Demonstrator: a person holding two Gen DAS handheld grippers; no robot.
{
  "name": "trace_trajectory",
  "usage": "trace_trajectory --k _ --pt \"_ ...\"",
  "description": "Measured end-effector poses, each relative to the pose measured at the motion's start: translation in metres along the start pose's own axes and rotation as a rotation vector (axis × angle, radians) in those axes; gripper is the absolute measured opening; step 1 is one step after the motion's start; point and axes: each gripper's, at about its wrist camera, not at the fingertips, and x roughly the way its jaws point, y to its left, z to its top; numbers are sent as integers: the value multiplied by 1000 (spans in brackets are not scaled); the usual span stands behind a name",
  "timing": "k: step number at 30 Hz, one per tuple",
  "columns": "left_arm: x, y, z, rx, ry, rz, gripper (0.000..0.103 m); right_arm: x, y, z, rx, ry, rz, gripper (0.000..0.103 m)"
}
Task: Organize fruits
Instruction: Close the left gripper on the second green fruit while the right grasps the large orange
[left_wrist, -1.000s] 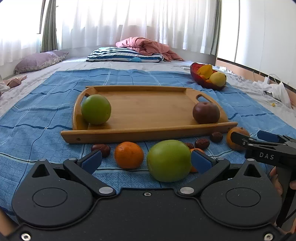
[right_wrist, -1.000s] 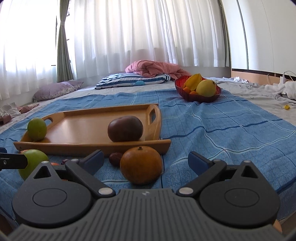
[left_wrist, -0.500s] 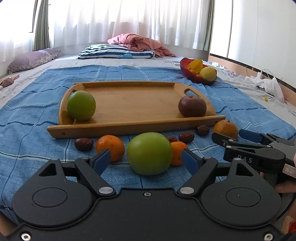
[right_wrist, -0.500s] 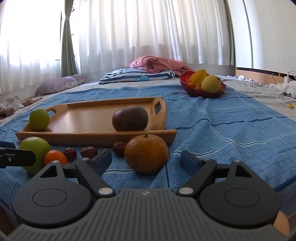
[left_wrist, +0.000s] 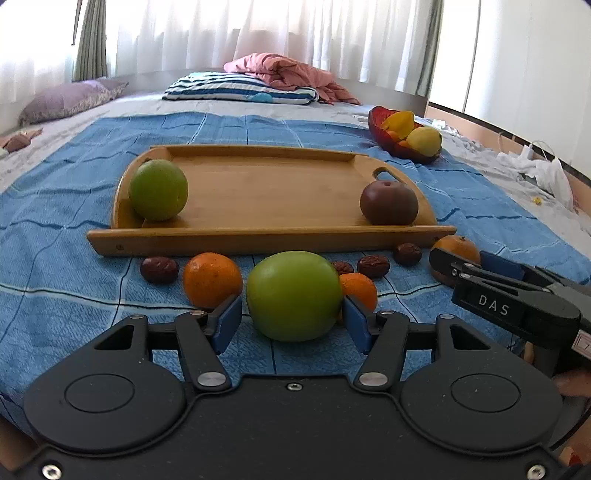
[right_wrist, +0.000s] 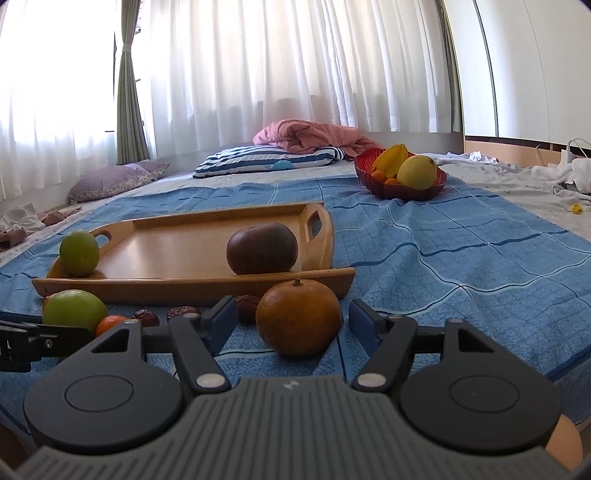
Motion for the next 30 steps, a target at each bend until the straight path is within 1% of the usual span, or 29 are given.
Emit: trace_trajectory --k 12,14,16,24,30 --pt "9 5 5 -78 7 -14 57 8 -3 1 25 23 1 68" --pt "10 5 5 -88 8 -10 57 9 -1 0 19 30 -5 61" --pt "8 5 6 -86 13 -10 57 11 0 0 10 41 -20 57" --pt "-4 -1 1 -17 6 17 57 7 5 0 -4 34 -32 56" --pt "-10 2 0 -4 4 36 57 -1 11 -2 -12 30 -26 56"
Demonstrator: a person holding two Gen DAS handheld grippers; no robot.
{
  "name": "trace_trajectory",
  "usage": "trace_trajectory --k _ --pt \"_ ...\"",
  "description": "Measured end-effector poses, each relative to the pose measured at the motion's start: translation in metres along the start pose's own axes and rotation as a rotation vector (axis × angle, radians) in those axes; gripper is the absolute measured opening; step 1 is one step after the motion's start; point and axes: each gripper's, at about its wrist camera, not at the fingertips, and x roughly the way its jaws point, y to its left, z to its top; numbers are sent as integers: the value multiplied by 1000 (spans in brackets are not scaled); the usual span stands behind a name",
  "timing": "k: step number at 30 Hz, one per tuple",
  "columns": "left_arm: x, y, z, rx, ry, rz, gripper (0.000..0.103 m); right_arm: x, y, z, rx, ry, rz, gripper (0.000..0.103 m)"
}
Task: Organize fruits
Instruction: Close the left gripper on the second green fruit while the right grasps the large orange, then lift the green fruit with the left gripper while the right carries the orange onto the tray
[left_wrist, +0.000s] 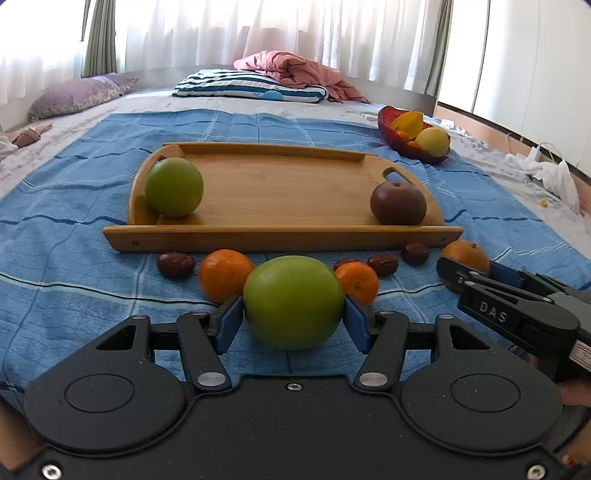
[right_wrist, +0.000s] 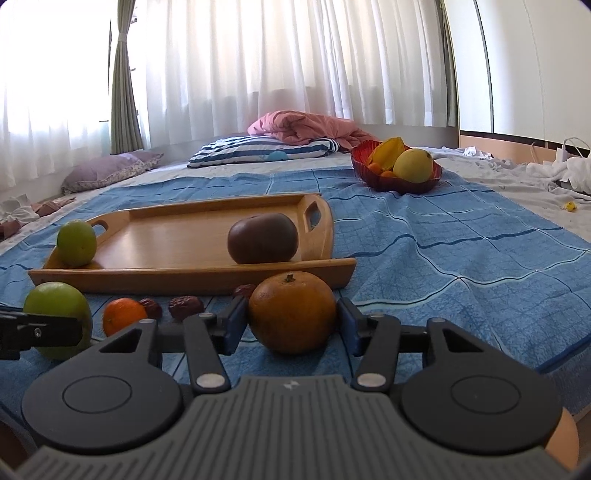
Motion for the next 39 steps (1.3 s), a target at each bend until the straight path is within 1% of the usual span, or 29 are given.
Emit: trace_trajectory --k 6,14,18,20,27,29,31,34,39 --pt "1 -3 -6 16 -25 29 58 -6 8 -6 -30 -7 -8 56" --pt "9 -12 -11 -50 -65 93 59 -4 7 -5 9 -6 -14 57" --pt "15 -15 -12 -53 -52 123 58 -3 8 -6 10 -8 -20 58" --pt "19 -14 -14 -62 -36 125 58 -3 8 -6 9 -9 -22 58" --pt "20 -15 -15 -53 -40 126 56 -1 9 -7 7 -7 -22 59" --pt "18 -14 -15 -62 -45 122 56 1 9 -7 2 0 -22 56" --pt "16 -13 -14 -72 -47 118 56 4 11 -8 -25 5 -25 56" --pt "14 -12 -13 -59 -45 110 56 2 17 -7 -69 -10 -34 56" --pt "6 -10 -9 -54 -53 94 55 -3 17 0 -34 -30 3 56"
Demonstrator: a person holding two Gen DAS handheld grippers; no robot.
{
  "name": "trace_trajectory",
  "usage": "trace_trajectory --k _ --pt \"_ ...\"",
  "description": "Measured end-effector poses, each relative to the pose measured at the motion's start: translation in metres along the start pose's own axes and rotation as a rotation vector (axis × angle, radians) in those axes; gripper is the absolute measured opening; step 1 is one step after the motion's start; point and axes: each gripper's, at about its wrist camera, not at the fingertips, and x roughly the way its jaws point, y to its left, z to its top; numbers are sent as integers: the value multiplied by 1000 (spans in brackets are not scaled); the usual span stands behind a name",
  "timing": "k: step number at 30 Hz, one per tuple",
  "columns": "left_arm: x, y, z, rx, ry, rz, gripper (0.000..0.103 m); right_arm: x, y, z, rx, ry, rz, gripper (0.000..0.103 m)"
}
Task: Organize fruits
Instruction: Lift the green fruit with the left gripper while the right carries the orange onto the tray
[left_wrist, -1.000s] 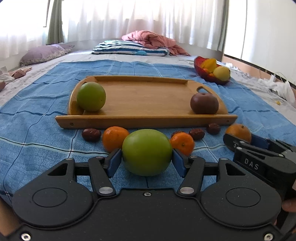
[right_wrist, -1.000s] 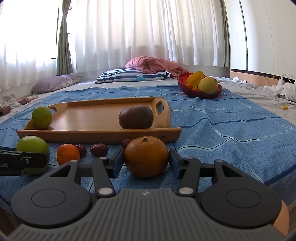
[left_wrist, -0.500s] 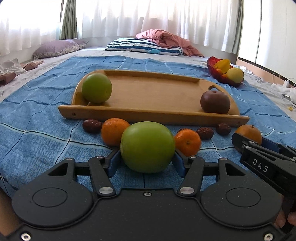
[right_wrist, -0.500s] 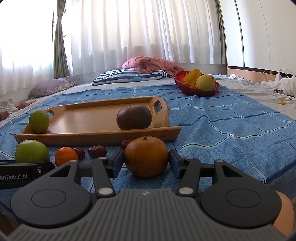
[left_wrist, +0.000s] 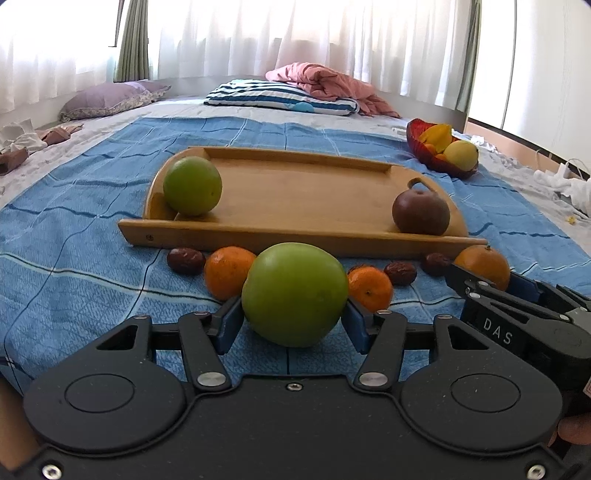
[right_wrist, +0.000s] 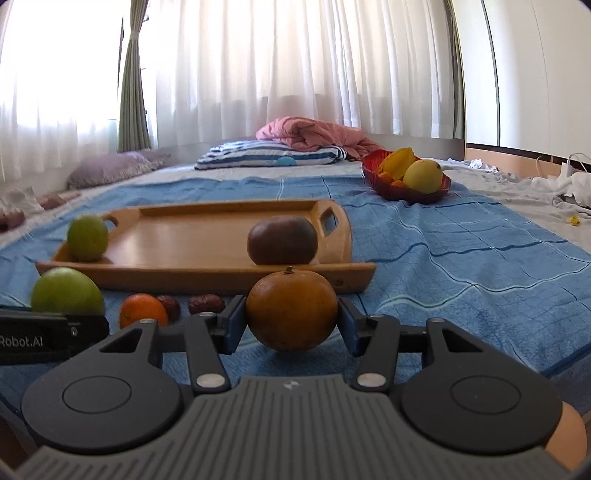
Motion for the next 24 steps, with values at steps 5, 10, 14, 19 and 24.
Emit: trace_trajectory --k 5,10,14,19,24 --pt "-8 -1 7 20 -35 -12 55 -3 -2 11 23 -30 4 56" --pt "-9 0 14 16 -40 -21 55 0 -3 21 39 -46 11 56" --pt "-13 5 27 27 -73 -23 55 4 -8 33 83 -35 55 56" --pt "-9 21 58 2 -88 -44 55 13 -9 54 90 -36 61 56" --pt "4 46 93 -45 -89 -47 55 32 -15 82 109 -10 76 56"
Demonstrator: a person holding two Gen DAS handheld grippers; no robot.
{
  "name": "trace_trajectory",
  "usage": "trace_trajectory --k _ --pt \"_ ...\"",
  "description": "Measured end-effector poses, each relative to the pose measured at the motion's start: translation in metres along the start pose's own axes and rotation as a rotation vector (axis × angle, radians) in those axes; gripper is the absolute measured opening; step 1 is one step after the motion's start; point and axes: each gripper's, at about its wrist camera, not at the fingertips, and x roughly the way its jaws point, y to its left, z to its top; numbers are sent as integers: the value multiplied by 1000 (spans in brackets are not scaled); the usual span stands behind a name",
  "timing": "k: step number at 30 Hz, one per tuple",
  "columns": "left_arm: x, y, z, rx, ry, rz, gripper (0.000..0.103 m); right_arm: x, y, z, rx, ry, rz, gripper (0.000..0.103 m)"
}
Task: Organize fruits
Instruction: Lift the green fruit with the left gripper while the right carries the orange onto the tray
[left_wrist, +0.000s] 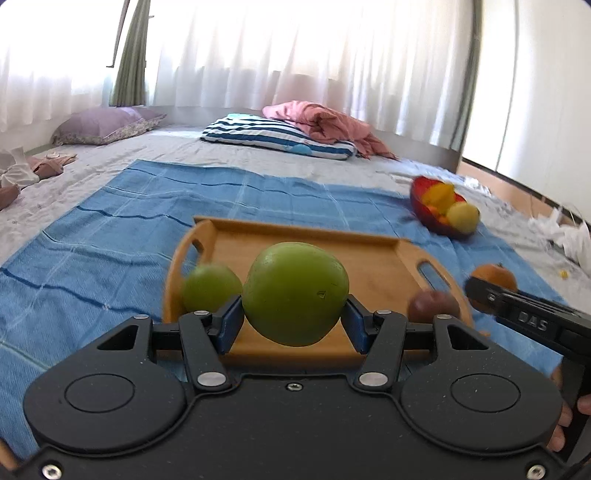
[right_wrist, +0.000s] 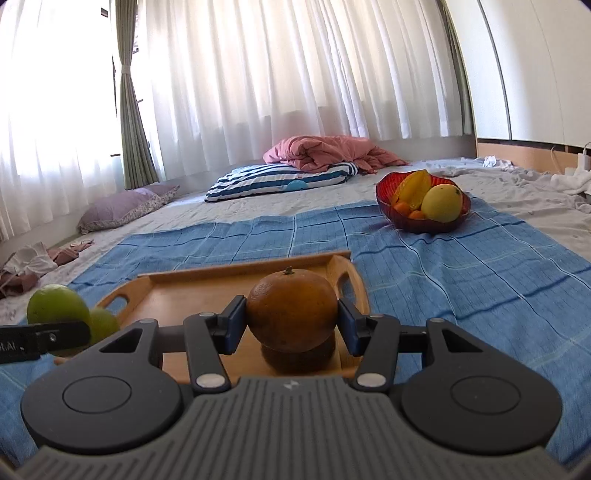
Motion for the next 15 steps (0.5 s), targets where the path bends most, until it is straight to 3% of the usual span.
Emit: trace_trajectory --k 6,15 --pt "26 30 37 -38 13 17 55 32 -6 30 -1 61 9 56" --pt "80 58 69 -76 96 38 55 104 -9 53 11 258 8 56"
